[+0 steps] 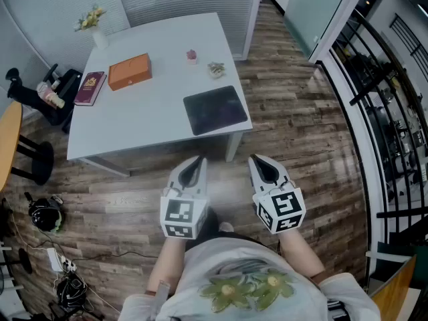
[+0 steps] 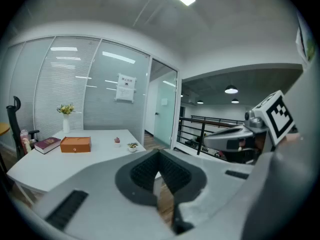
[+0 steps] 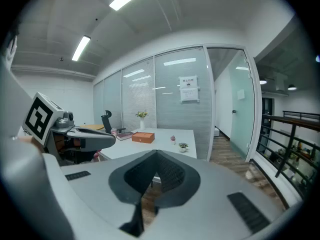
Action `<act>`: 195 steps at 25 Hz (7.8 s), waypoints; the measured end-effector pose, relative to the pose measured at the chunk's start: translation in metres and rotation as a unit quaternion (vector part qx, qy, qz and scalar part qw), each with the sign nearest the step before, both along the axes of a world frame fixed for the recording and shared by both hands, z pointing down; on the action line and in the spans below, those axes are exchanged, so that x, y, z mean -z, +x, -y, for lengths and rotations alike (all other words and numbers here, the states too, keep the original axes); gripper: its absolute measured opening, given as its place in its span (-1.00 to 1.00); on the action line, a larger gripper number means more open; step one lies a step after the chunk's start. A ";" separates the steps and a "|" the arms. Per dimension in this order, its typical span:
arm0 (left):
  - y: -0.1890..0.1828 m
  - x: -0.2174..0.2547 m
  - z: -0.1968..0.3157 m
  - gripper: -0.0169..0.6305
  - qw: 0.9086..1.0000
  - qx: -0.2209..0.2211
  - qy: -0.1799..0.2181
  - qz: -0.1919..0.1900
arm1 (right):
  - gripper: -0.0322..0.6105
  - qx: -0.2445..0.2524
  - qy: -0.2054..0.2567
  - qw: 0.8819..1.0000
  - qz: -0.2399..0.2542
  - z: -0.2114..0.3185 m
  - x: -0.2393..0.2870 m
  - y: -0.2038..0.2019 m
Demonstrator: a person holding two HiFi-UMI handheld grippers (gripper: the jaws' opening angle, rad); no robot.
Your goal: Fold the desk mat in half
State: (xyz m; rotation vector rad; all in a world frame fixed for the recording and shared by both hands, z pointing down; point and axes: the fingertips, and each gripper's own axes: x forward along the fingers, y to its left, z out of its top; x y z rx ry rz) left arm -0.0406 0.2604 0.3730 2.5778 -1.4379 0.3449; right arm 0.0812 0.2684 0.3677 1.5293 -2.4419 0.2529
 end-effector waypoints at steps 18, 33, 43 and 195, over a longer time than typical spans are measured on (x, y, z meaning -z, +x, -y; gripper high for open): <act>-0.007 -0.005 0.091 -0.39 0.997 -0.074 0.010 0.032 | -0.33 -0.004 -0.008 1.000 0.002 0.093 -0.014 -0.010; -0.020 -0.091 0.136 -0.28 0.977 -0.132 -0.046 0.161 | -0.32 -0.012 -0.057 0.995 -0.086 0.133 -0.073 0.002; -0.011 -0.157 0.153 -0.28 0.955 -0.169 -0.109 0.216 | -0.32 0.014 -0.111 0.985 -0.130 0.157 -0.124 0.013; -0.042 -0.180 0.330 -0.79 0.960 -0.053 -0.263 0.082 | -0.79 0.141 -0.202 0.958 -0.145 0.373 -0.170 0.026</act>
